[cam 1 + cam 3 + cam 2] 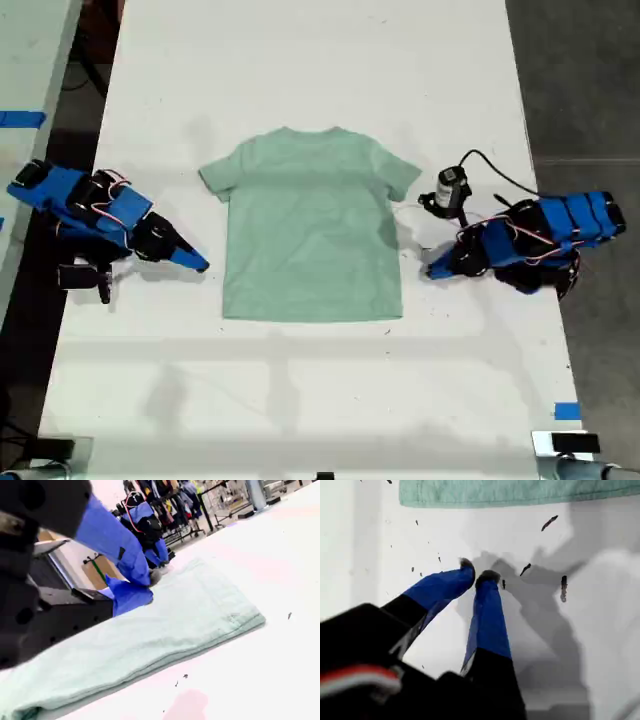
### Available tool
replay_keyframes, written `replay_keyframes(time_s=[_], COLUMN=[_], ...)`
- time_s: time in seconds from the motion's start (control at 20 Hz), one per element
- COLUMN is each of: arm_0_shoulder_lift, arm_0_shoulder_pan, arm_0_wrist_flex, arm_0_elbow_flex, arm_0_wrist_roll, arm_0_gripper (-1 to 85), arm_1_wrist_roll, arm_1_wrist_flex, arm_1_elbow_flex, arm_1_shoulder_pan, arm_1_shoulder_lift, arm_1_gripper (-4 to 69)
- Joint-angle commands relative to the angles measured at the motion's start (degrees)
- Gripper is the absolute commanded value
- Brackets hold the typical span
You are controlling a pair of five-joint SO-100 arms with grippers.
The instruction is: Fold t shirt
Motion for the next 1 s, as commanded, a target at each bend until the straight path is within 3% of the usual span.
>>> replay_keyframes(time_s=[0.0,0.05,0.1,0.2,0.3,0.4,0.55,0.65,0.7,0.85,0.95], arm_0_shoulder_lift=[0.5,0.5,0.5,0.5,0.5,0.5,0.5,0.5,0.5,0.5,0.5], arm_0_shoulder_pan=[-0.4,-0.4,-0.4,-0.4,-0.4,-0.4,-0.4,-0.4,-0.4,-0.4,-0.4], arm_0_wrist_flex=[-0.2,-0.2,-0.2,-0.2,-0.2,-0.2,-0.2,-0.2,-0.2,-0.2,-0.2], arm_0_elbow_flex=[2.5,2.5,2.5,2.5,2.5,2.5,2.5,2.5,2.5,2.5,2.5], arm_0_wrist_roll=[0.3,0.3,0.3,0.3,0.3,0.3,0.3,0.3,0.3,0.3,0.3], arm_0_gripper=[-0.2,-0.2,-0.2,-0.2,-0.2,-0.2,-0.2,-0.2,-0.2,-0.2,-0.2], arm_1_wrist_roll=[17.8,27.0,28.4,16.3,17.1,22.5,36.4,28.2,26.5,19.2,11.2], arm_1_wrist_flex=[-1.5,-1.5,-1.5,-1.5,-1.5,-1.5,-1.0,-8.3,-6.0,6.1,10.7], arm_1_elbow_flex=[2.8,2.8,2.8,2.8,2.8,2.8,2.3,-3.1,-10.2,-39.6,-55.7], arm_1_shoulder_pan=[3.6,3.2,2.5,2.6,3.5,3.6,1.8,6.9,11.6,28.3,41.8], arm_1_shoulder_lift=[0.5,0.5,0.5,0.5,0.5,0.5,0.7,0.6,-2.5,-31.1,-45.8], arm_1_gripper=[3.7,4.1,4.2,4.2,4.2,4.2,1.1,0.7,0.8,17.1,23.8])
